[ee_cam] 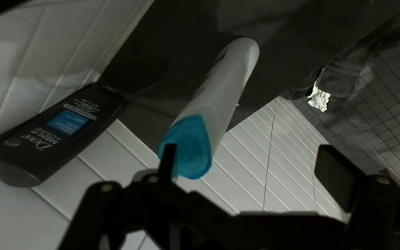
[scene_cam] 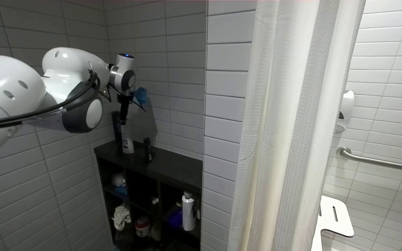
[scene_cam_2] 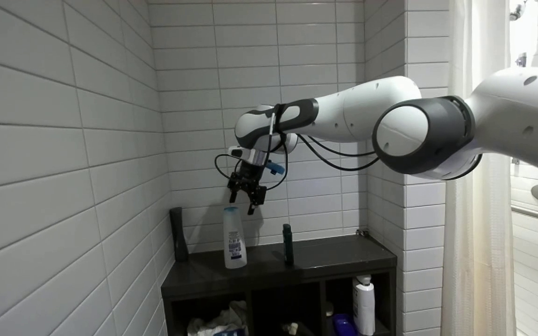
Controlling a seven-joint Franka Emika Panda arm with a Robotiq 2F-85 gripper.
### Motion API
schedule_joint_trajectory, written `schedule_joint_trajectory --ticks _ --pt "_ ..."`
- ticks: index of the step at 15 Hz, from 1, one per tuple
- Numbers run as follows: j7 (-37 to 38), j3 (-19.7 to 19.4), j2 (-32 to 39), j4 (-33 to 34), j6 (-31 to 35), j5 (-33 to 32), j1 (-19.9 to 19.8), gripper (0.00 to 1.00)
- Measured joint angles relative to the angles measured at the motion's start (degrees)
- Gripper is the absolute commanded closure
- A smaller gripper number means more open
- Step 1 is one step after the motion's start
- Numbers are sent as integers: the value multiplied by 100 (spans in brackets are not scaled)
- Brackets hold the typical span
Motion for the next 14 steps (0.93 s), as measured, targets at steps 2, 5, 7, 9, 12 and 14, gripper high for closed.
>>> schedule_joint_trajectory --ticks 2,5,7,9,12,14 --pt "-63 49 45 21 -77 98 -25 0" --pt "-165 78 128 51 -105 205 -103 3" --pt "-197 91 139 70 -118 272 -155 27" --pt "-197 93 148 107 -161 279 -169 35" --pt "-186 107 151 199 -184 279 -130 58" --pt "-176 117 153 279 -218 279 -64 76"
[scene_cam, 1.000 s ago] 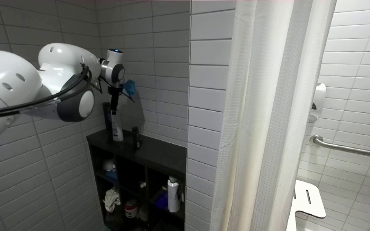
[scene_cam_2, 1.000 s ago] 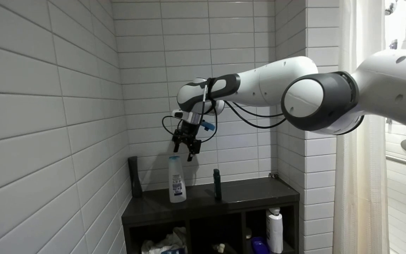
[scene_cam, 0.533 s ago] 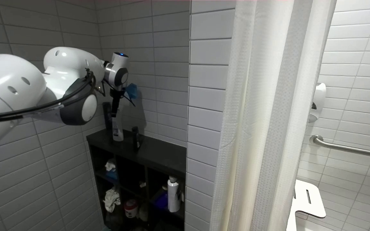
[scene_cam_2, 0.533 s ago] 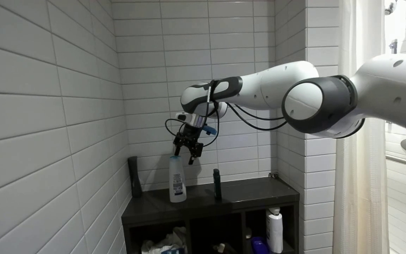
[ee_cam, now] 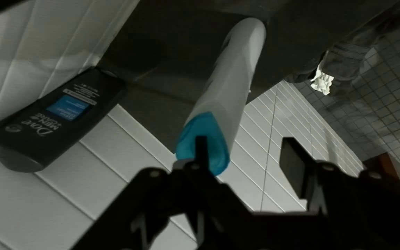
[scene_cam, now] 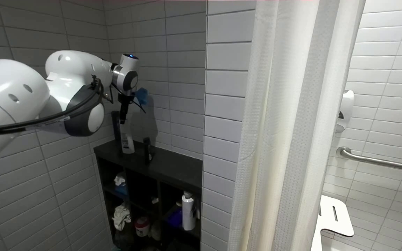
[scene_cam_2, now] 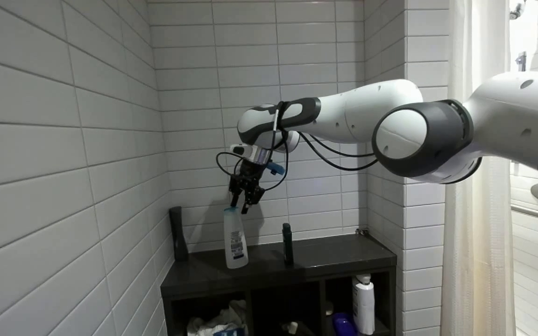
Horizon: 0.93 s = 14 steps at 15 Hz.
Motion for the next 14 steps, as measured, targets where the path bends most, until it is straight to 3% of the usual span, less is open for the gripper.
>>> schedule_joint_trajectory --ticks 3,14 --pt "16 1 0 84 -54 0 114 98" --pt "339 -3 14 141 -91 -1 178 100"
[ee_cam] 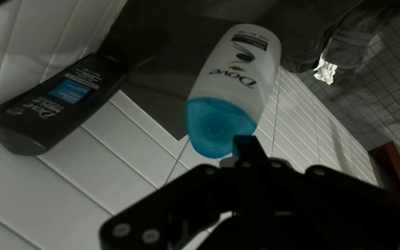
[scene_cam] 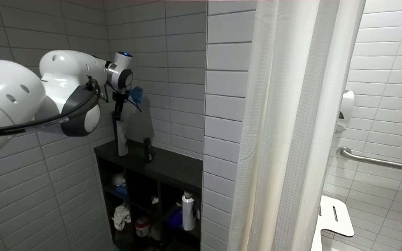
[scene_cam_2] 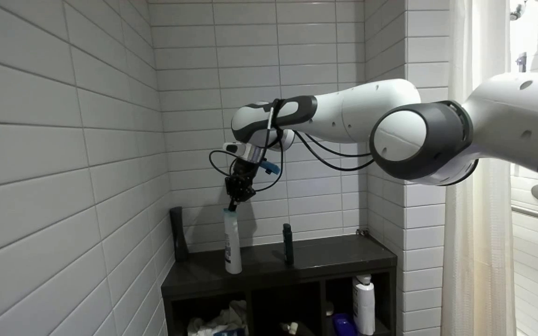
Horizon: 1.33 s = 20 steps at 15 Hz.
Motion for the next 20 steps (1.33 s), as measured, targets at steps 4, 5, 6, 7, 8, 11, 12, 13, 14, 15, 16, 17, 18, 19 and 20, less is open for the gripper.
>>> schedule_joint_trajectory --ticks 4,5,6,7,8,11,12,13,14,15,16,17,18,19,20 --pt "251 -27 5 4 35 -15 21 100" --pt "271 -40 12 4 68 -14 3 100" --pt "276 -41 16 4 108 -14 -17 74" --pt "289 -53 17 8 143 -14 -33 72" --pt "318 -76 21 13 176 -25 -42 68" --pt "401 -184 22 32 263 -137 -4 49" --pt "433 -222 24 33 291 -191 21 42" --pt "444 -249 28 33 317 -243 37 35" --pt "450 -283 35 33 344 -281 51 29" --pt "450 -307 46 33 370 -311 53 21" --pt "450 -340 59 33 402 -336 47 15" --pt "448 -382 75 31 442 -361 36 7" --pt "447 -424 87 21 474 -377 21 2" --pt "446 -468 102 14 505 -386 3 0" --pt "445 -517 122 10 537 -395 -16 0"
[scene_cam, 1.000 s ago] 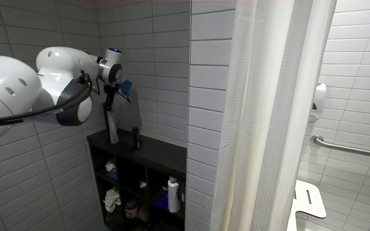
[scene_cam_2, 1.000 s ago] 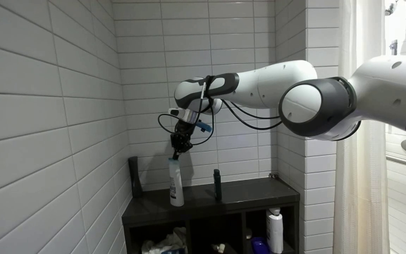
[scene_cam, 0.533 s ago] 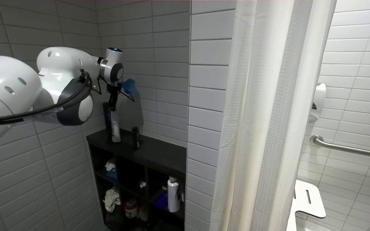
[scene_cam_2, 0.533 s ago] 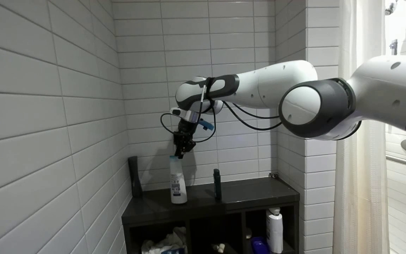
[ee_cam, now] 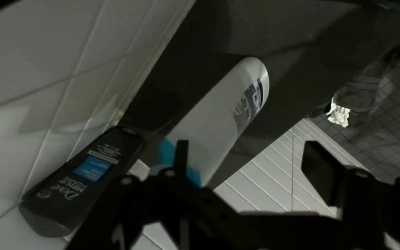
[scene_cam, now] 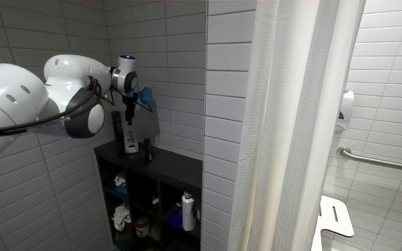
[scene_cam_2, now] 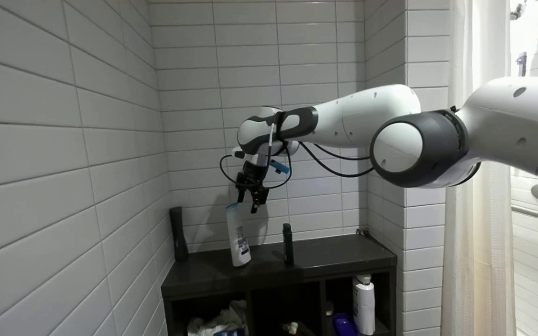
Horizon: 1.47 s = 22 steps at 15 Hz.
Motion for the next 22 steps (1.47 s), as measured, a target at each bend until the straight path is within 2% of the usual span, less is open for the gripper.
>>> schedule_joint_trajectory --ticks 8,14,22 --pt "3 -291 98 -11 159 -98 15 0" --pt "-7 -310 98 -7 159 -138 125 0" --pt "-113 -385 98 15 306 -521 346 0"
